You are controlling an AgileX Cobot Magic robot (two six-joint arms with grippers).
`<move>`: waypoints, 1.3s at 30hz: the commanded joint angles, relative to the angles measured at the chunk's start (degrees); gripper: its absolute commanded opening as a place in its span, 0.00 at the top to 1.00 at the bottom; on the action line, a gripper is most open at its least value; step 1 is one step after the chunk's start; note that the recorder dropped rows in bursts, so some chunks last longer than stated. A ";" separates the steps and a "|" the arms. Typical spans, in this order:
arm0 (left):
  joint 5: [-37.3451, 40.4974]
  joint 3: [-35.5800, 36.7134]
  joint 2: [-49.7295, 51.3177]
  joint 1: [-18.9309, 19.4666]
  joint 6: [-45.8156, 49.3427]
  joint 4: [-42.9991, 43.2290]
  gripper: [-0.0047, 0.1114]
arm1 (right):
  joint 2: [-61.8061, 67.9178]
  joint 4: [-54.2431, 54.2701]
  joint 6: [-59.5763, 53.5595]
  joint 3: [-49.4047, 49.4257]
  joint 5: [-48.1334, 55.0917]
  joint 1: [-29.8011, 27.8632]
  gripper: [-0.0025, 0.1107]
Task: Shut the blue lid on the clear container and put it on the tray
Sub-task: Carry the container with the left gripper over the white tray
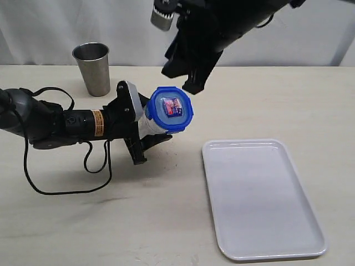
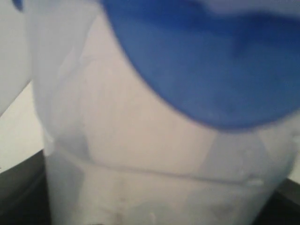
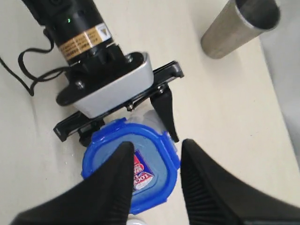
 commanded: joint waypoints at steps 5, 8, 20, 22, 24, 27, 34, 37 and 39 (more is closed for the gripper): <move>12.30 0.40 -6.48 -0.32 -13.21 9.45 0.96 | -6.80 -2.76 8.82 -0.66 -3.21 -0.17 0.69; 21.40 0.40 -10.89 -2.86 -15.21 10.98 0.96 | -9.03 -6.83 14.44 -0.66 -4.12 -0.40 0.69; 57.82 -8.09 -16.73 -22.12 -4.15 12.05 0.96 | -15.07 -4.26 39.46 -0.66 -3.50 -16.35 0.80; 58.66 -9.83 -16.73 -23.50 2.15 12.05 0.96 | -15.80 -0.79 37.63 -0.66 -0.37 -19.69 0.89; 60.80 -12.24 -16.73 -24.24 3.41 11.78 0.96 | -16.70 1.64 36.18 -0.66 3.52 -22.98 0.94; 71.62 -16.05 -16.34 -26.05 3.41 11.61 0.96 | -18.93 6.26 34.97 2.03 4.05 -27.12 0.94; 105.15 -24.42 -11.65 -29.35 23.51 2.94 0.96 | -26.99 16.63 27.80 14.67 -2.82 -32.00 0.94; 107.06 -24.72 -11.13 -30.91 32.11 -3.48 0.96 | -29.01 16.62 27.80 18.48 -4.07 -32.00 0.94; 108.14 -24.62 -10.77 -32.31 35.98 -5.90 0.96 | -29.97 16.62 27.80 20.24 -4.44 -32.00 0.94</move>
